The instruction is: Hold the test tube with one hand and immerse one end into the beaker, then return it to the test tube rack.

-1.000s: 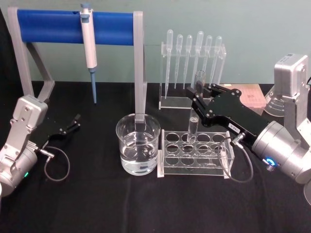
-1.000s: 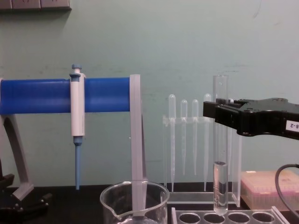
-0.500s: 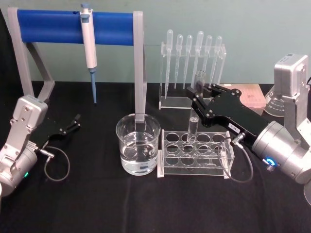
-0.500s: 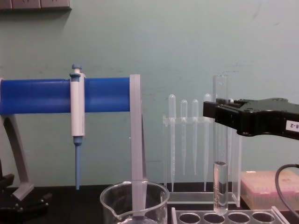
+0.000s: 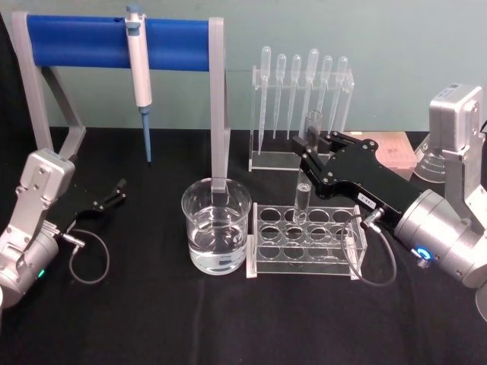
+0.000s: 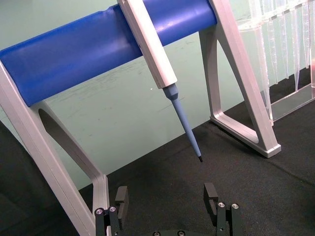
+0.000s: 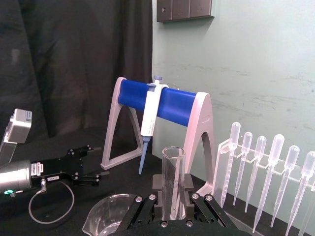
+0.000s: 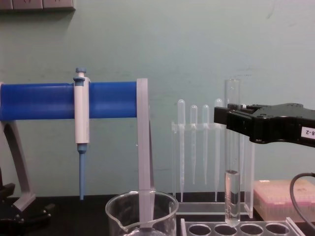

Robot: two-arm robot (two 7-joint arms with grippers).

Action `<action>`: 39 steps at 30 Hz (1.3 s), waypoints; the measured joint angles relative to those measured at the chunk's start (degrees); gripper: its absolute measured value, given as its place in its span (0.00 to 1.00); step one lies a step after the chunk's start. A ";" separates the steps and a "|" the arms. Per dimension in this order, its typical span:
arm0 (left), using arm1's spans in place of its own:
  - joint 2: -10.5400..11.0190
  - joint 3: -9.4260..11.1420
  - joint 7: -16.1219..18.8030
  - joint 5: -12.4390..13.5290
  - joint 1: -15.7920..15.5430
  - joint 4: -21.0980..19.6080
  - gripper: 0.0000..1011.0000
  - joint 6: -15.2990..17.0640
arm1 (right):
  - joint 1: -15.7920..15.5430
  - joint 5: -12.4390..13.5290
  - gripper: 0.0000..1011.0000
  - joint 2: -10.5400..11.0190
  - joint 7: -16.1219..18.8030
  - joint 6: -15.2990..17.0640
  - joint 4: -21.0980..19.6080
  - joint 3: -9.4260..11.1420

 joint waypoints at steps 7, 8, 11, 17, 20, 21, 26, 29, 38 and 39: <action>0.00 0.00 0.00 0.00 0.00 0.00 0.99 0.00 | 1.06 -0.14 0.23 -0.24 0.07 0.10 -0.58 -0.86; 0.00 0.00 0.00 0.00 0.00 0.00 0.99 0.00 | 1.36 -0.20 0.23 -0.34 0.12 0.17 -0.65 -1.08; 0.00 0.00 0.00 0.01 0.00 0.00 0.99 0.00 | 3.14 -0.59 0.23 -1.04 0.48 0.61 -0.74 -2.40; 0.00 0.00 0.00 0.00 0.00 0.00 0.99 0.00 | 7.88 -1.44 0.23 -3.31 1.53 1.31 0.67 -5.64; 0.00 0.00 0.00 0.00 0.00 0.00 0.99 0.00 | 10.75 -1.87 0.23 -5.24 2.38 0.75 3.10 -7.85; 0.00 0.00 0.00 0.00 0.00 0.00 0.99 0.00 | 10.75 -1.87 0.23 -5.24 2.38 0.75 3.10 -7.85; 0.00 0.00 0.00 0.00 0.00 0.00 0.99 0.00 | 13.04 -2.13 0.23 -7.41 3.13 -0.59 7.09 -10.00; 0.00 0.00 0.00 0.00 0.00 0.00 0.99 0.00 | 13.47 -2.74 0.23 -8.26 3.24 -1.86 9.50 -11.06; 0.00 0.00 0.00 0.00 0.00 0.00 0.99 0.00 | 12.67 -4.92 0.23 -9.80 4.40 -8.02 16.61 -12.71; 0.00 0.00 0.00 0.00 0.00 0.00 0.99 0.00 | 12.54 -5.01 0.23 -9.91 4.52 -8.54 17.15 -12.75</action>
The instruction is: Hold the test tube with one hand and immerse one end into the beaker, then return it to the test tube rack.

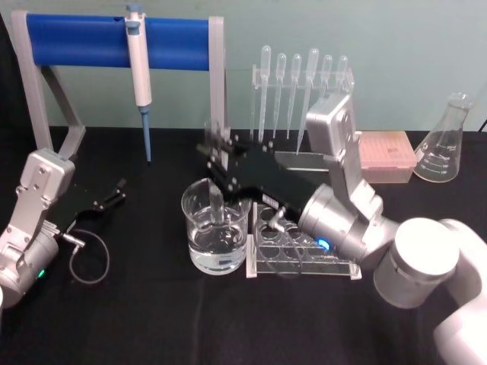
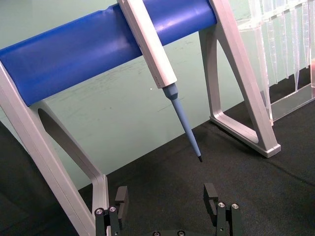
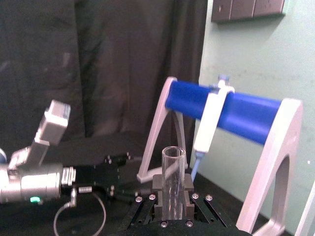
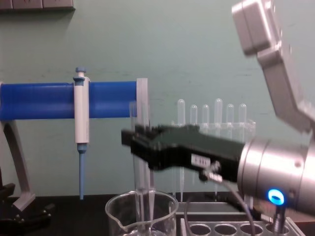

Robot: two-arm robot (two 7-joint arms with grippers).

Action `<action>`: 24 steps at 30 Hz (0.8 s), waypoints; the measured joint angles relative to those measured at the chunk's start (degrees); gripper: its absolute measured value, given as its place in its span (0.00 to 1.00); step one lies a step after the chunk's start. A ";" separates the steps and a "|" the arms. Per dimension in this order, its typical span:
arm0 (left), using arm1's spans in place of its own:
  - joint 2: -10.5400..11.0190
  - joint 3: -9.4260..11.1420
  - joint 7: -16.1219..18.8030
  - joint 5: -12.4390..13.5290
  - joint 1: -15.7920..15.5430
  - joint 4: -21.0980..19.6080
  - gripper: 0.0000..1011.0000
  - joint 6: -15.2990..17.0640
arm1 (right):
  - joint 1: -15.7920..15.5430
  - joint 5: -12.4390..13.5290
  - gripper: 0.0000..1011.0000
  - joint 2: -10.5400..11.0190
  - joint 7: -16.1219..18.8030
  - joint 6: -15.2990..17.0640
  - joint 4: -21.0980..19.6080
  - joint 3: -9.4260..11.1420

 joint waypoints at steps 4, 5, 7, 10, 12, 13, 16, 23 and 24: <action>0.00 0.00 0.00 0.00 0.00 0.00 0.99 0.00 | -0.79 -0.30 0.23 -0.52 0.56 -2.31 2.68 -0.04; 0.00 0.00 0.00 0.00 0.00 0.00 0.99 0.00 | -1.08 -0.39 0.23 -0.73 0.76 -3.09 3.53 0.00; 0.00 0.00 0.00 0.00 0.00 0.00 0.99 0.00 | -1.33 -0.46 0.23 -0.93 0.88 -3.68 4.19 0.09; 0.00 0.00 0.00 0.00 0.00 0.00 0.99 0.00 | -1.81 -0.60 0.23 -1.24 1.13 -4.51 5.22 0.30; 0.00 0.00 0.00 0.00 0.00 0.00 0.99 0.00 | -2.09 -0.74 0.23 -1.41 1.19 -4.81 5.52 0.45; 0.00 0.00 0.00 0.00 0.00 0.00 0.99 0.00 | -2.18 -0.77 0.23 -1.46 1.20 -4.85 5.55 0.53; 0.00 0.00 0.00 0.00 0.00 0.00 0.99 0.00 | -2.32 -0.81 0.23 -1.56 1.20 -4.91 5.62 0.64; 0.00 0.00 0.00 0.00 0.00 0.00 0.99 0.00 | -2.28 -0.81 0.23 -1.55 1.20 -4.92 5.62 0.63; 0.00 0.00 0.00 0.00 0.00 0.00 0.99 0.00 | -2.27 -0.81 0.23 -1.54 1.20 -4.92 5.62 0.63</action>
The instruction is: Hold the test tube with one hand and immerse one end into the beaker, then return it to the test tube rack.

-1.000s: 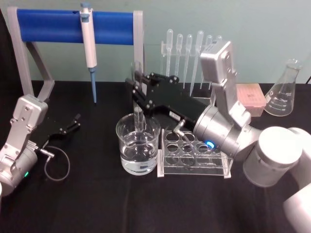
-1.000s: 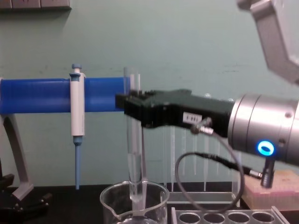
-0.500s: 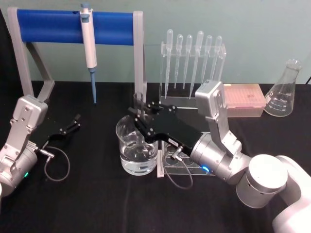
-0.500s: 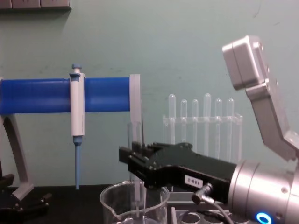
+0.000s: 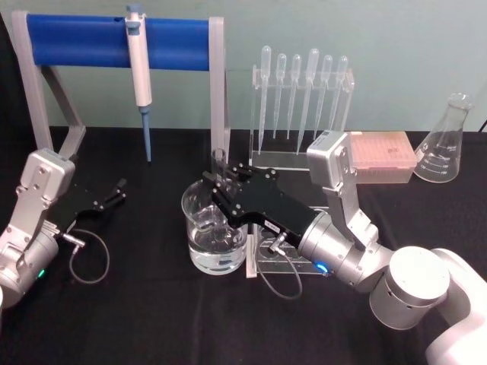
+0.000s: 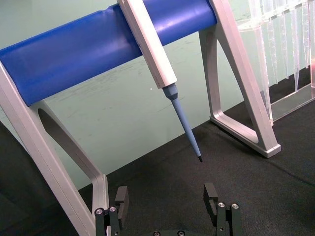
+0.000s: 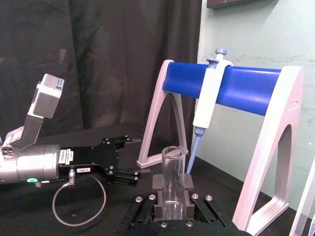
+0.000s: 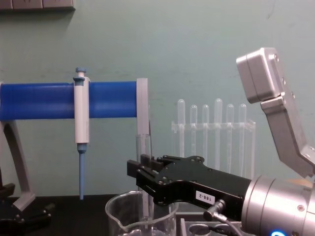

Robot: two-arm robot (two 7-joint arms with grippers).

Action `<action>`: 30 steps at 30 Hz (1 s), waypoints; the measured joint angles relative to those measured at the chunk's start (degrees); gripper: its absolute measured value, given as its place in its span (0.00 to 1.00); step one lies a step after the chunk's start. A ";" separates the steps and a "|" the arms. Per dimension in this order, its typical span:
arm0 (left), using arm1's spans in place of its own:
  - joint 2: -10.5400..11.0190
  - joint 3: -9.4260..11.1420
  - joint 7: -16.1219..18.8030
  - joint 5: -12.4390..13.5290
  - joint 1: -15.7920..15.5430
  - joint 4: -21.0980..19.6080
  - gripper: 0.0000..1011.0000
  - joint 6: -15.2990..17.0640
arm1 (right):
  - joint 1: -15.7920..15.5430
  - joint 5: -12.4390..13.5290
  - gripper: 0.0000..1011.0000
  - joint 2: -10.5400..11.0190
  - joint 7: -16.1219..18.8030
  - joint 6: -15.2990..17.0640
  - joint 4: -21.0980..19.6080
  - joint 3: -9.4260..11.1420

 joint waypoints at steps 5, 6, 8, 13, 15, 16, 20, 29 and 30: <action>0.00 0.00 0.00 0.00 0.00 0.00 0.99 0.00 | 0.02 0.01 0.23 0.01 0.00 0.00 0.00 -0.02; 0.00 0.00 0.00 0.00 0.00 0.00 0.99 0.00 | 0.03 0.01 0.23 0.02 0.00 0.00 0.00 -0.02; 0.00 0.00 0.00 0.00 0.00 0.00 0.99 0.00 | 0.04 0.02 0.23 0.03 0.00 0.00 -0.01 -0.03; 0.00 0.00 0.00 0.00 0.00 0.00 0.99 0.00 | 0.06 0.03 0.23 0.04 0.00 0.00 -0.03 -0.05; 0.00 0.00 0.00 0.00 0.00 0.00 0.99 0.00 | 0.07 0.04 0.23 0.05 -0.01 0.00 -0.04 -0.07; 0.00 0.00 0.00 0.00 0.00 0.00 0.99 0.00 | 0.08 0.04 0.23 0.06 -0.01 0.00 -0.04 -0.07; 0.00 0.00 0.00 0.00 0.00 0.00 0.99 0.00 | 0.09 0.05 0.23 0.06 -0.01 0.00 -0.04 -0.08; 0.00 0.00 0.00 0.00 0.00 0.00 0.99 0.00 | 0.09 0.07 0.23 0.07 -0.01 0.00 -0.04 -0.09; 0.00 0.00 0.00 0.00 0.00 0.00 0.99 0.00 | 0.09 0.07 0.23 0.07 -0.01 0.00 -0.04 -0.09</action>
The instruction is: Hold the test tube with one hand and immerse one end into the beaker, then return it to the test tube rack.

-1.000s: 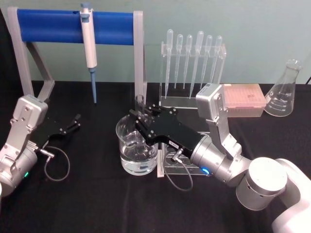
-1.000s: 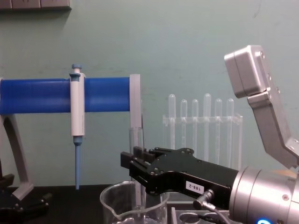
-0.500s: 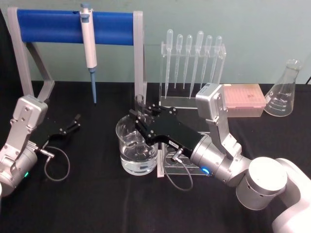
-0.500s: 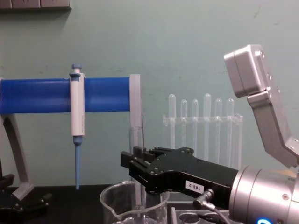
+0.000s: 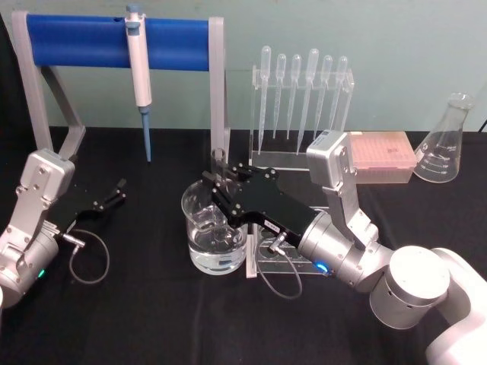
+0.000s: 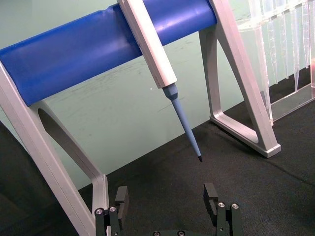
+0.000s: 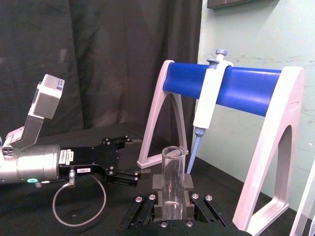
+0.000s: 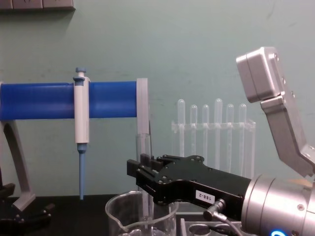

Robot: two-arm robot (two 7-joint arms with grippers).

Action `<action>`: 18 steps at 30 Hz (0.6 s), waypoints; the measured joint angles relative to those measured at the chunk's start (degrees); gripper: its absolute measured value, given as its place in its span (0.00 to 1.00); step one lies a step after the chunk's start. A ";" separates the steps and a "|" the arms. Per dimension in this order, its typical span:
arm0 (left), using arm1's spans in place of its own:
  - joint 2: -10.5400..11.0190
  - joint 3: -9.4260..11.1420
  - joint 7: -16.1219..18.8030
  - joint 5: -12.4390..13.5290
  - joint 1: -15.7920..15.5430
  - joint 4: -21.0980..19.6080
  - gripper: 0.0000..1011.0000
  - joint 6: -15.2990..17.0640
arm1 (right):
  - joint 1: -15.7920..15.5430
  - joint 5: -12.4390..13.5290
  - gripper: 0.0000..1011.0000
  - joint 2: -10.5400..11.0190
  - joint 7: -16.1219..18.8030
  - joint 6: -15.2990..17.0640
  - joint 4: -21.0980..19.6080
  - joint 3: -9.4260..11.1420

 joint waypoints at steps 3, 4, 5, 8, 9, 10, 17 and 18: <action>0.00 0.00 0.00 0.00 0.00 0.00 0.99 0.00 | 0.00 0.00 0.23 0.00 0.00 0.00 0.00 0.00; 0.00 0.00 0.00 0.00 0.00 0.00 0.99 0.00 | 0.00 0.00 0.23 0.00 0.00 0.00 0.00 0.00; 0.00 0.00 0.00 0.00 0.00 0.00 0.99 0.00 | 0.00 0.00 0.23 0.00 0.00 0.00 0.00 0.00; 0.00 0.00 0.00 0.00 0.00 0.00 0.99 0.00 | 0.00 0.00 0.23 0.00 0.00 0.00 0.00 0.00; 0.00 0.00 0.00 0.00 0.00 0.00 0.99 0.00 | 0.00 0.00 0.23 0.00 0.00 0.00 0.00 0.00; 0.00 0.00 0.00 0.00 0.00 0.00 0.99 0.00 | 0.00 0.00 0.23 0.00 0.00 0.00 0.00 0.00; 0.00 0.00 0.00 0.00 0.00 0.00 0.99 0.00 | 0.00 0.00 0.23 0.00 0.00 0.00 0.00 0.00; 0.00 0.00 0.00 0.00 0.00 0.00 0.99 0.00 | 0.00 0.00 0.23 0.00 0.00 0.00 0.00 0.00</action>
